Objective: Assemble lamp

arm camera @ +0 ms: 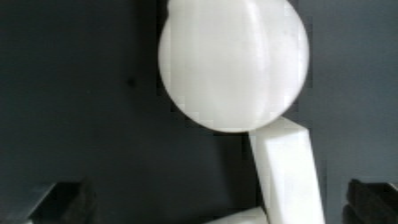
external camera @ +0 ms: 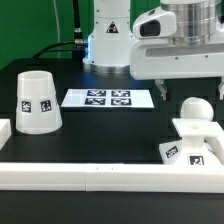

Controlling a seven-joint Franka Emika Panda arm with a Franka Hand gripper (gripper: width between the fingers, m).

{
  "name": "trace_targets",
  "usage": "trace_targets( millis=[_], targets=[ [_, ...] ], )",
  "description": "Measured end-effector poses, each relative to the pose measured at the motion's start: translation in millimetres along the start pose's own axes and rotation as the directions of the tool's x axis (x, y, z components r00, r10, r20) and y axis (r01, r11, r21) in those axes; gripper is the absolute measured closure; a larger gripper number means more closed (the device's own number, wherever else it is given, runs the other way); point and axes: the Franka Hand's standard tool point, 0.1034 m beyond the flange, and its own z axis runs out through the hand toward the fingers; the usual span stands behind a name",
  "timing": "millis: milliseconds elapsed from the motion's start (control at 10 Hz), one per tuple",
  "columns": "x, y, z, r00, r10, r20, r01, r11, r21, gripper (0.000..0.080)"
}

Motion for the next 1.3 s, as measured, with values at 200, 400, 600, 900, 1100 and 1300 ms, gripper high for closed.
trace_targets(
  millis=[200,400,600,900,1100,1300],
  targets=[
    [-0.8,0.2,0.3,1.0,-0.001,0.008,0.001,1.0,-0.001,0.0101],
    [-9.7,2.4,3.4,0.988,-0.008,0.155,0.01,1.0,-0.011,0.0101],
    [-13.5,1.2,7.5,0.965,-0.028,0.261,0.033,0.999,-0.016,0.0101],
    [-17.4,4.0,9.6,0.89,-0.015,0.455,0.032,0.999,-0.03,0.0101],
    [-23.6,-3.4,16.0,0.819,-0.035,0.572,0.06,0.998,-0.024,0.0101],
    [-24.2,4.2,19.9,0.726,-0.02,0.687,0.06,0.998,-0.034,0.0101]
  ],
)
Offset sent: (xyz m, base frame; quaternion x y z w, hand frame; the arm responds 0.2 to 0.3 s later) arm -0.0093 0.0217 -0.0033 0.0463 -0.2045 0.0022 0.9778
